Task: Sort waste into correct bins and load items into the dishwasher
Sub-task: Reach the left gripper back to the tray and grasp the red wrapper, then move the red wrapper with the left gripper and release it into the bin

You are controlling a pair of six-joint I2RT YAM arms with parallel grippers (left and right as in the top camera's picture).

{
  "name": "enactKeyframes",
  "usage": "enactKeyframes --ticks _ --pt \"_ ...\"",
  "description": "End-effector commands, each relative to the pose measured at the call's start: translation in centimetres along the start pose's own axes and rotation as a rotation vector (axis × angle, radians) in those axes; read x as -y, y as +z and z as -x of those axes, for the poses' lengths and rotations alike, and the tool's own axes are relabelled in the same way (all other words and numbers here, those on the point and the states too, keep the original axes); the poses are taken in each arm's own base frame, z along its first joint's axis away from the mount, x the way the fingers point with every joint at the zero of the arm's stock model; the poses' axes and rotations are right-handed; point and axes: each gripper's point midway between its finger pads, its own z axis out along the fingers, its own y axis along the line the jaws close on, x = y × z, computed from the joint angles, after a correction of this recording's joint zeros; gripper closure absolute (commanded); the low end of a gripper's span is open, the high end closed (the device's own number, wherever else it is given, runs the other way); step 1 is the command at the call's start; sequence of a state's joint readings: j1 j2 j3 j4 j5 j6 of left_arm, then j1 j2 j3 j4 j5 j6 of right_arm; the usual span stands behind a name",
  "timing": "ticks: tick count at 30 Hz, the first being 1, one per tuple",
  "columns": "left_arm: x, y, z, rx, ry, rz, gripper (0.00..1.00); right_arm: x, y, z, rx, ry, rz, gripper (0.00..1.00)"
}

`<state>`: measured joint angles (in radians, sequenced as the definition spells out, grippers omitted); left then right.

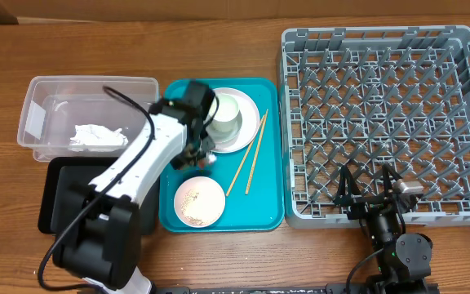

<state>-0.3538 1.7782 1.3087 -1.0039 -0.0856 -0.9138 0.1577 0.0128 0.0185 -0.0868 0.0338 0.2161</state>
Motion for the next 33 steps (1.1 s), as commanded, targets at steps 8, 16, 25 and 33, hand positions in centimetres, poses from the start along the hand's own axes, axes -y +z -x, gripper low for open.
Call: enactKeyframes --ticks 8,16,25,33 --pt "-0.1 -11.0 7.1 0.252 -0.015 -0.077 0.96 0.3 0.0 -0.1 0.006 -0.006 -0.011 0.00" --pt "-6.2 -10.3 11.9 0.264 -0.202 -0.007 0.96 0.3 0.0 -0.1 0.006 -0.006 -0.011 0.00" --pt "-11.0 -6.0 14.7 0.226 -0.342 0.065 0.96 0.3 0.0 -0.1 0.006 -0.006 -0.011 0.00" --pt "-12.0 -2.6 15.5 0.203 -0.365 0.109 0.95 0.3 0.0 -0.1 0.006 -0.006 -0.011 0.00"
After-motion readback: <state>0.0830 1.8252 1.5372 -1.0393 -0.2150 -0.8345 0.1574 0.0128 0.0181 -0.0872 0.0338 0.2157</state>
